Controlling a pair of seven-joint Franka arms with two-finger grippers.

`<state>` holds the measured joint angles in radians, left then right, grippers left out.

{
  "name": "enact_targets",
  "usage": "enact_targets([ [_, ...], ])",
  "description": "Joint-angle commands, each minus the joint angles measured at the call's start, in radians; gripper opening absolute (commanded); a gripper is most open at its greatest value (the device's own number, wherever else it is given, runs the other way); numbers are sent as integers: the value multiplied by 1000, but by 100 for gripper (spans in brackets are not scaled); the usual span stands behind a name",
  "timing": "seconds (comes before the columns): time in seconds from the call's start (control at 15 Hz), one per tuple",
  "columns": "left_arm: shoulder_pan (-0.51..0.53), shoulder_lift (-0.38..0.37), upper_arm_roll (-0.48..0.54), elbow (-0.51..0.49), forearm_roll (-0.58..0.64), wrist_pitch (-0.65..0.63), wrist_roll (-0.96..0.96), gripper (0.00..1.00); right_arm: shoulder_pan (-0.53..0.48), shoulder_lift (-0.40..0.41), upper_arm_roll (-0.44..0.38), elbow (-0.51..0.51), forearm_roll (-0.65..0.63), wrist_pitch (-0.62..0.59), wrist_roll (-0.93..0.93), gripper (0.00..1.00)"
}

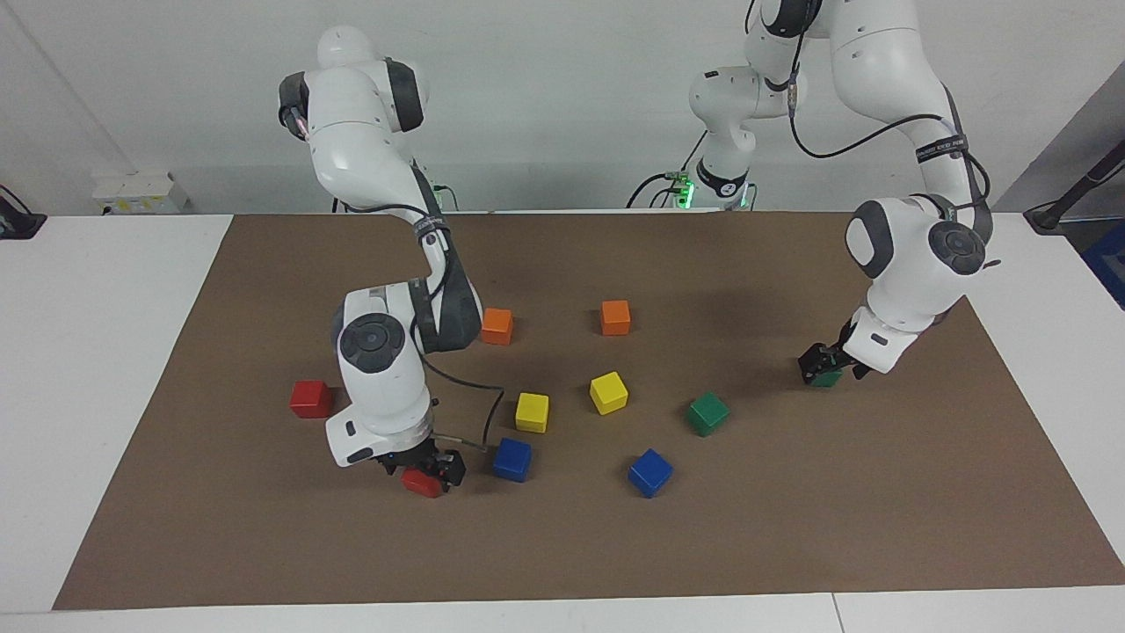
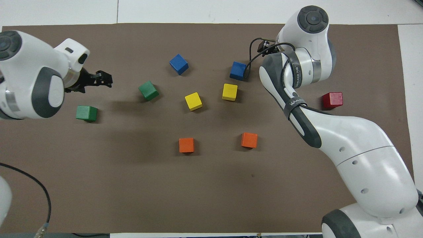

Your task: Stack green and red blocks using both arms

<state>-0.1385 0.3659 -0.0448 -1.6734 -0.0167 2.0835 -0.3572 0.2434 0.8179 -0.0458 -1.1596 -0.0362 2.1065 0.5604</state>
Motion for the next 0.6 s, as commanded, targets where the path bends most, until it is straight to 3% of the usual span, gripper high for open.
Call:
enact_targets([
  [0.0,-96,192,16,210,-6,-16,-242,100,1,-5,4,-41,-13,46,32,100],
  [0.07,-98,202,16,215,-5,-8,-264,100,-1,-9,4,-66,-14,64,39,97],
  [0.13,-105,202,17,208,-2,-13,-290,100,-1,-11,4,-77,-14,76,44,85],
  [0.2,-105,202,17,204,-2,-4,-377,100,1,-11,4,-80,-11,79,47,65],
  [0.33,-115,205,19,187,7,61,-466,100,1,-13,4,-81,-10,78,50,0],
  [0.53,-138,164,19,34,18,165,-474,100,-7,-26,4,-77,-14,52,46,0],
])
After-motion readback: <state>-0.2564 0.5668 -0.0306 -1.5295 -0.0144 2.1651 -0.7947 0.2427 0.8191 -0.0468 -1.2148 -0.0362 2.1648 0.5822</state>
